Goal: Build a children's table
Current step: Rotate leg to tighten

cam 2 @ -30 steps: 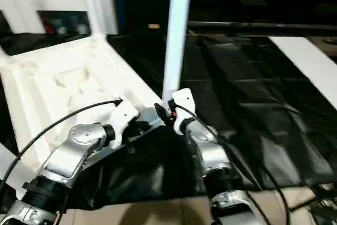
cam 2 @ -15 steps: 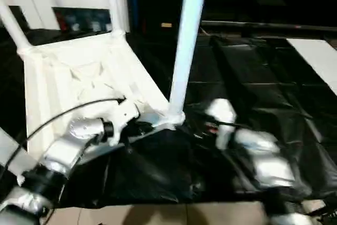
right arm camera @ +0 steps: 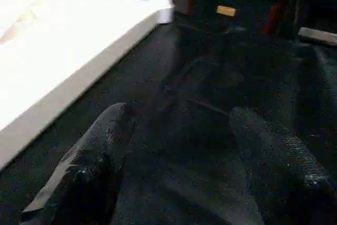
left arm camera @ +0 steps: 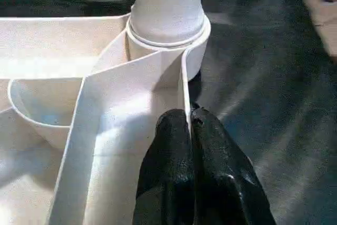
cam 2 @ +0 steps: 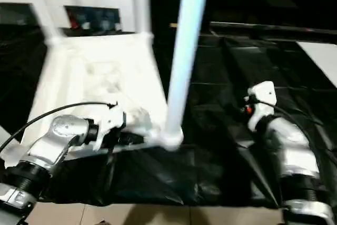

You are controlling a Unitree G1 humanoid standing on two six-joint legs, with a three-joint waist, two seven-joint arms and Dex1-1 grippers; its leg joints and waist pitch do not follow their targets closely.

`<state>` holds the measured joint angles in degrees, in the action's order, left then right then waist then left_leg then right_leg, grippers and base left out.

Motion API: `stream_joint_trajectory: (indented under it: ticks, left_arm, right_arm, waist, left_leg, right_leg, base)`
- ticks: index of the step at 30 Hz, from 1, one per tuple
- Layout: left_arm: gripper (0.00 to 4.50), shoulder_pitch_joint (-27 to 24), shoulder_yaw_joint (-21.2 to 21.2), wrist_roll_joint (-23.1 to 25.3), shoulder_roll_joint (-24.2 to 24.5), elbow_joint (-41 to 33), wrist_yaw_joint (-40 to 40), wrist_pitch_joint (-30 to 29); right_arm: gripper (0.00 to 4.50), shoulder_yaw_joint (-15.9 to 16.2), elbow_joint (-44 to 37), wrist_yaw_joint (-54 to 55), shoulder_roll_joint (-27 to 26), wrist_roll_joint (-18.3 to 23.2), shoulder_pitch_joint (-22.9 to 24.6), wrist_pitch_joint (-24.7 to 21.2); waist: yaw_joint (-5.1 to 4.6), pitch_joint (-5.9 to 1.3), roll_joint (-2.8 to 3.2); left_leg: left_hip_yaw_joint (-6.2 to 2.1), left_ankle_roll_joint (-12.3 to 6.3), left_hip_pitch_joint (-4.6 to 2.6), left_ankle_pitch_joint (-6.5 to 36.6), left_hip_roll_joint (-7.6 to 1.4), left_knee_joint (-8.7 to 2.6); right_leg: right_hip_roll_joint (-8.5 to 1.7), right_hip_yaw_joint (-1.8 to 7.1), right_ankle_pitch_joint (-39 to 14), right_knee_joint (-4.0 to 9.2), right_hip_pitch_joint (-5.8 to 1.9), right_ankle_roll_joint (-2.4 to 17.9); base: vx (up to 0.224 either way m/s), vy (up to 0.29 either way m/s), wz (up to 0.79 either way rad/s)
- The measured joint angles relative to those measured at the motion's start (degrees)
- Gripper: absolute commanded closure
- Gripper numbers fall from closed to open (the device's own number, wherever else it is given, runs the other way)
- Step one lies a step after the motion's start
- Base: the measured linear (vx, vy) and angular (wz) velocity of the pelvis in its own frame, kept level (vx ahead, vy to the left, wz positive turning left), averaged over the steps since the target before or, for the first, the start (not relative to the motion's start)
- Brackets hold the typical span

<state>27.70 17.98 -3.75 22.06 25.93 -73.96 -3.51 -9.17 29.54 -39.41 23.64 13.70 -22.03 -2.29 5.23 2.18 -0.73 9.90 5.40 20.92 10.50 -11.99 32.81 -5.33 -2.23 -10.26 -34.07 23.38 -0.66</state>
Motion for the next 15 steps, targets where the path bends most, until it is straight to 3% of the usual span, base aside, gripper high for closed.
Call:
stream_joint_trajectory:
  ticks: [7,12,15]
  left_arm:
    - [4.5,-0.3,1.1,-0.7,1.3,-0.5,-4.6,0.7]
    - [4.5,-1.0,1.0,-0.5,1.8,-0.4,-3.4,4.2]
    - [4.06,-3.2,-1.1,-1.3,2.1,-2.5,-2.0,3.8]
  right_arm:
    - [1.3,1.6,0.4,3.5,-4.3,-0.4,0.1,1.3]
    - [1.3,1.7,0.6,5.7,-6.1,-0.8,0.0,1.5]
    - [1.08,1.5,0.1,8.9,-8.4,-0.5,-0.2,-0.1]
  waist:
    - [-0.28,0.02,0.07]
    - [-0.45,0.03,0.07]
    - [-0.96,0.05,0.08]
  left_leg:
    - [0.01,-0.04,0.04,0.0,-0.02,0.14]
    - [0.0,0.0,-0.02,0.0,-0.06,0.14]
    - [0.0,0.01,-0.07,0.0,-0.06,0.13]
  right_leg:
    - [-0.03,-0.01,0.0,-0.09,0.02,0.0]
    - [-0.02,-0.01,0.0,-0.24,0.02,0.0]
    - [0.0,0.02,0.0,-0.35,0.03,0.0]
  base:
    - [0.0,0.0,0.0]
    - [0.0,0.0,0.0]
    - [0.0,0.0,0.0]
